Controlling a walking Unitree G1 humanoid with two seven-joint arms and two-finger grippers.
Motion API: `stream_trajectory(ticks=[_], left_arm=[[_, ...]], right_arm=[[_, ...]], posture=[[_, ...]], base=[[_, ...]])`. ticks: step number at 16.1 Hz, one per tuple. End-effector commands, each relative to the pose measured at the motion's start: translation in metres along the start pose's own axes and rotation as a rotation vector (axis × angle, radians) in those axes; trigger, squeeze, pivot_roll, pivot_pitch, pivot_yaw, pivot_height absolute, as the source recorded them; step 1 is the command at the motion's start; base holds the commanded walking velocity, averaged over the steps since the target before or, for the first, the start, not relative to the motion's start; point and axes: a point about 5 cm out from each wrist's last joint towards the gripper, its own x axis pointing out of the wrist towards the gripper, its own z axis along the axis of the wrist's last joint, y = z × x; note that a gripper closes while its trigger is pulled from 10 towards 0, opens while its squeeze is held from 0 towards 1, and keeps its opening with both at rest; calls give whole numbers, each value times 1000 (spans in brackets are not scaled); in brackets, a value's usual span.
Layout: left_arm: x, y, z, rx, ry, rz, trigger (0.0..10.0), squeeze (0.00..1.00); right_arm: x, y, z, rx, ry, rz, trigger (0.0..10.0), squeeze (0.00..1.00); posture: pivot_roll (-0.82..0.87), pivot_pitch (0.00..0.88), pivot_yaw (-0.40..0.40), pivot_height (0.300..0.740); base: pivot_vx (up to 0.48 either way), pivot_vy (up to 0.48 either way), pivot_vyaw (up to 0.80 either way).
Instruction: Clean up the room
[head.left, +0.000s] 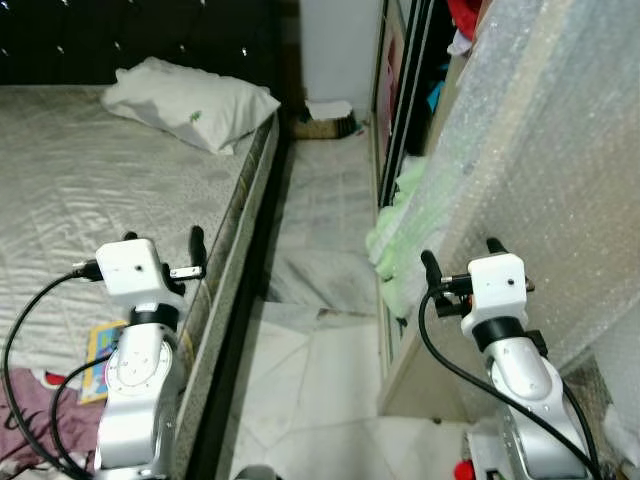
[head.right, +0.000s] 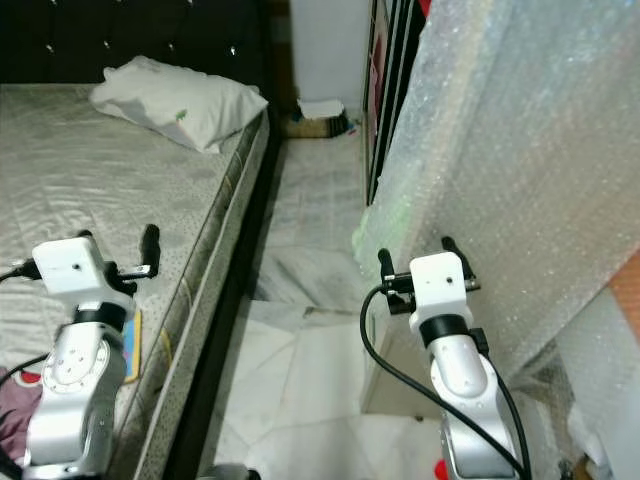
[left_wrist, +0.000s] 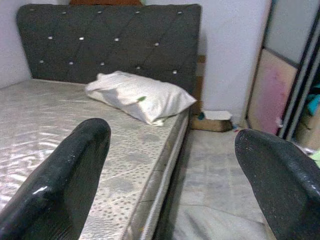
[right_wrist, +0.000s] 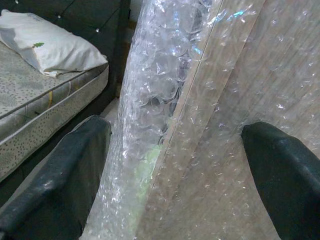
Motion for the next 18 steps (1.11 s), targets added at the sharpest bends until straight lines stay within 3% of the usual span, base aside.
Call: stream_trajectory(ticks=[1, 6, 8, 9, 11, 14, 18], left_arm=[[-2, 1, 0, 6, 0, -5, 10000, 0], [-1, 1, -1, 10, 0, -16, 10000, 0], [0, 1, -1, 12, -2, -14, 10000, 0], [0, 2, -1, 12, -1, -14, 10000, 0], [2, 1, -1, 12, 1, -27, 10000, 0], [7, -1, -1, 14, -3, -50, 10000, 0], [11, -2, 1, 18, -13, -53, 10000, 0]], right_arm=[[4, 2, 3, 12, -9, 21, 10000, 0], [2, 1, 1, -13, -8, 5, 10000, 0], [-13, -8, -5, -39, 20, -9, 10000, 0], [-31, -12, -9, -105, 23, 33, 10000, 0], [-45, -10, -12, -115, 33, 93, 10000, 0], [-39, -8, -15, -106, 24, 158, 10000, 0], [-31, 5, -25, -85, 13, 330, 10000, 0]], posture=[[-10, 6, 26, 740], [-7, 0, 28, 740], [-15, 0, 26, 740], [-28, 0, 29, 740], [-38, 2, 36, 740], [-45, 0, 46, 740], [-38, 0, 46, 740]], base=[[0, 0, 800], [0, 0, 695], [0, 0, 0], [0, 0, 0], [0, 0, 0], [0, 0, 0], [0, 0, 800]])
